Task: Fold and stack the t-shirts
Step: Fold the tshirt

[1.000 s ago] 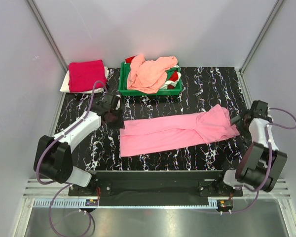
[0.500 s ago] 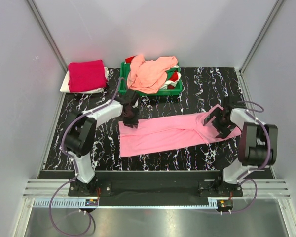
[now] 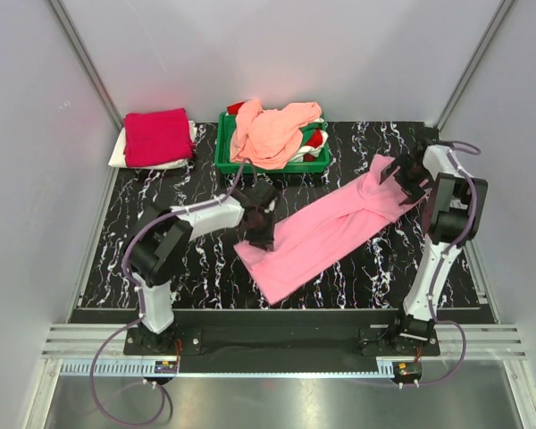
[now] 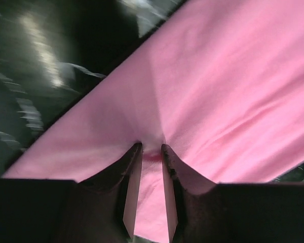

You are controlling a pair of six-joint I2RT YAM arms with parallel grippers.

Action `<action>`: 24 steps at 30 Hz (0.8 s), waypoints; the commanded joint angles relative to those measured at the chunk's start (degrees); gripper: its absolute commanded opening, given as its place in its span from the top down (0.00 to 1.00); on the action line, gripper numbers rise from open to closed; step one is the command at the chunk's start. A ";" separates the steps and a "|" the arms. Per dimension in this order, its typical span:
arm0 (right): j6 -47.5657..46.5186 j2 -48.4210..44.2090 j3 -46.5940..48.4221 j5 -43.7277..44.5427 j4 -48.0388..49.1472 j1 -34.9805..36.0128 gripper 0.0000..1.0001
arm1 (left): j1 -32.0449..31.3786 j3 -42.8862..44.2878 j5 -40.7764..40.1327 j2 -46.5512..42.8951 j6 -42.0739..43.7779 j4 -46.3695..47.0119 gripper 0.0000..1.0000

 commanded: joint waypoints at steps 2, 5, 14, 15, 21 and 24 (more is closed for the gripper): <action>-0.91 16.29 19.90 -0.82 -3.21 -0.14 0.00 | -11.09 -6.12 9.31 2.23 -10.68 5.85 0.71; -0.82 26.39 36.42 -4.94 -6.28 0.04 0.00 | -17.42 -6.12 15.28 2.41 -17.18 11.99 0.72; 1.46 35.84 55.03 -11.89 3.88 0.04 0.00 | -23.24 -0.94 15.05 -4.43 -20.83 7.30 0.64; 1.55 34.78 53.01 -12.68 5.90 0.04 0.00 | -23.24 0.02 11.55 -5.40 -20.12 5.02 0.57; 2.43 28.10 54.49 -15.15 9.53 -0.22 0.00 | -23.24 0.03 3.37 -15.60 -18.88 -1.24 0.48; 1.65 16.28 46.71 -15.24 12.67 -0.31 0.00 | -23.33 -0.66 -1.64 -20.52 -17.57 -3.00 0.44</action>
